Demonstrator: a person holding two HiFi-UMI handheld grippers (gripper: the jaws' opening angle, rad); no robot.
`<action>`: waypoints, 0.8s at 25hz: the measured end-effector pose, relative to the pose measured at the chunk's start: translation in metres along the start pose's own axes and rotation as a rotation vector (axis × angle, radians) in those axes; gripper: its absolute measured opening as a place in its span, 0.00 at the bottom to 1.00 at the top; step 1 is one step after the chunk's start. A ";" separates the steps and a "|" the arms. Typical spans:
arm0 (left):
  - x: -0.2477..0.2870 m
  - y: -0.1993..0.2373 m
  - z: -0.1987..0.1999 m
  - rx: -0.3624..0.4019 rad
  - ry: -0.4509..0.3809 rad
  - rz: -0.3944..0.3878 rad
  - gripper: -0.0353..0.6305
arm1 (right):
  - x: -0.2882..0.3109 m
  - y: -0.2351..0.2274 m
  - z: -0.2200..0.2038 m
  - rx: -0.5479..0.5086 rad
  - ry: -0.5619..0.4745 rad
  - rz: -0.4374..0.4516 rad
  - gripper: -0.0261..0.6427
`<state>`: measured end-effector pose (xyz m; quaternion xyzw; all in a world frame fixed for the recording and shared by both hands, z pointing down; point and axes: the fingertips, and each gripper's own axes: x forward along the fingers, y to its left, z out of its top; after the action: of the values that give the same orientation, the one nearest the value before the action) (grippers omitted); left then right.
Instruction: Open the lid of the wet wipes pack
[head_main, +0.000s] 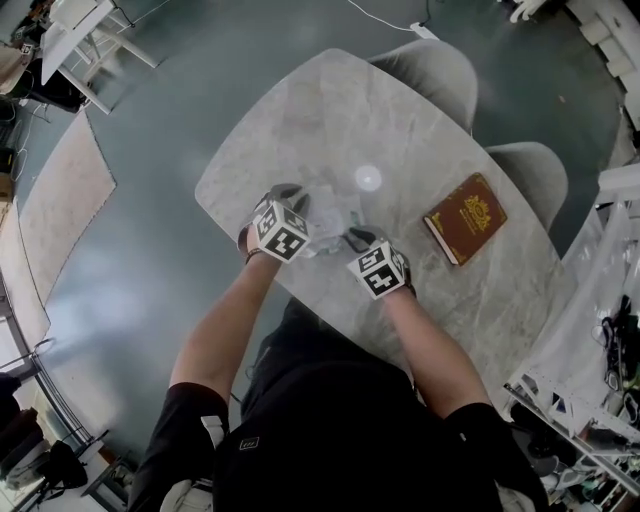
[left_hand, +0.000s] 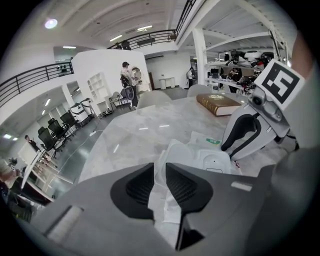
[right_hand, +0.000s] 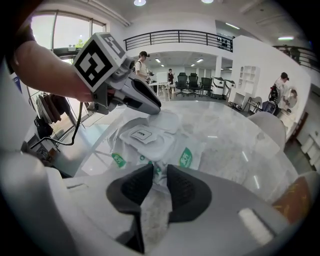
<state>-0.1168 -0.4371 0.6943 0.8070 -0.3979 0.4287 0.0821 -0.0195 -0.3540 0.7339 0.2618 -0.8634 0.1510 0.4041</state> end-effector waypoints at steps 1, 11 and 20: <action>-0.007 0.000 0.000 -0.008 -0.002 0.010 0.18 | -0.002 -0.001 -0.001 0.004 -0.004 -0.004 0.18; -0.100 -0.010 -0.006 -0.123 -0.031 0.130 0.18 | -0.045 -0.001 0.012 0.263 -0.209 0.014 0.19; -0.148 -0.065 0.008 -0.272 -0.156 0.096 0.16 | -0.115 0.034 0.001 0.315 -0.333 0.064 0.18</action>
<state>-0.1121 -0.3131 0.5907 0.7993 -0.4954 0.3106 0.1388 0.0226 -0.2888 0.6425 0.3156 -0.8917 0.2514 0.2052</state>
